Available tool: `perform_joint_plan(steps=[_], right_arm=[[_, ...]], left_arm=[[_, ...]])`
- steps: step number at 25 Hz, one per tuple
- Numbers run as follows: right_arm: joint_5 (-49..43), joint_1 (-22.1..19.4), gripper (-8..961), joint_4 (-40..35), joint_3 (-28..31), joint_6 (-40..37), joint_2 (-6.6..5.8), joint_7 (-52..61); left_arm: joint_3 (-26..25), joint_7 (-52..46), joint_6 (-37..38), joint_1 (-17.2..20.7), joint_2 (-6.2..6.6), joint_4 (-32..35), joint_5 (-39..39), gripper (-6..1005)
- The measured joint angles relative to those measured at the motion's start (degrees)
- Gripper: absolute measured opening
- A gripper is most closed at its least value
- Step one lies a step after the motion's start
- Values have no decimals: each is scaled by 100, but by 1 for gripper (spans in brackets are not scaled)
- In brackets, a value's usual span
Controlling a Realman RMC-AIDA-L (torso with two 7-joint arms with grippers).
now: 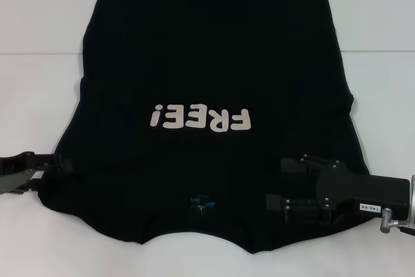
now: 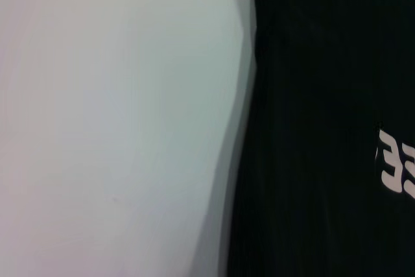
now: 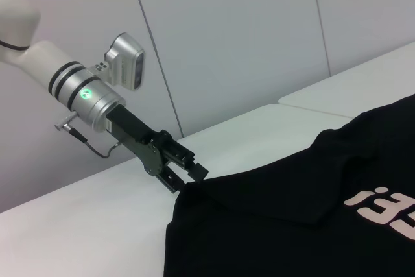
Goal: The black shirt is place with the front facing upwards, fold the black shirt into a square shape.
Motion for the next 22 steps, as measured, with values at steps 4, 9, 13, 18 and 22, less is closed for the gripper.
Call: perform_joint_plan(steps=[4, 9, 13, 18, 22], right_arm=[[0, 1, 941, 0, 0, 0, 0, 0], [0, 13, 941, 0, 8, 0, 0, 0], [0, 18, 941, 0, 9, 1, 0, 0], [0, 26, 941, 0, 4, 31, 0, 0], [0, 38, 941, 0, 2, 41, 0, 0]], left_arm=[[27, 22, 3, -24, 0, 2, -2, 884], [26, 28, 29, -50, 0, 3, -40, 883], [27, 30, 41, -75, 0, 3, -17, 872], [32, 43, 53, -78, 0, 3, -13, 858], [34, 49, 59, -78, 0, 17, -9, 848]])
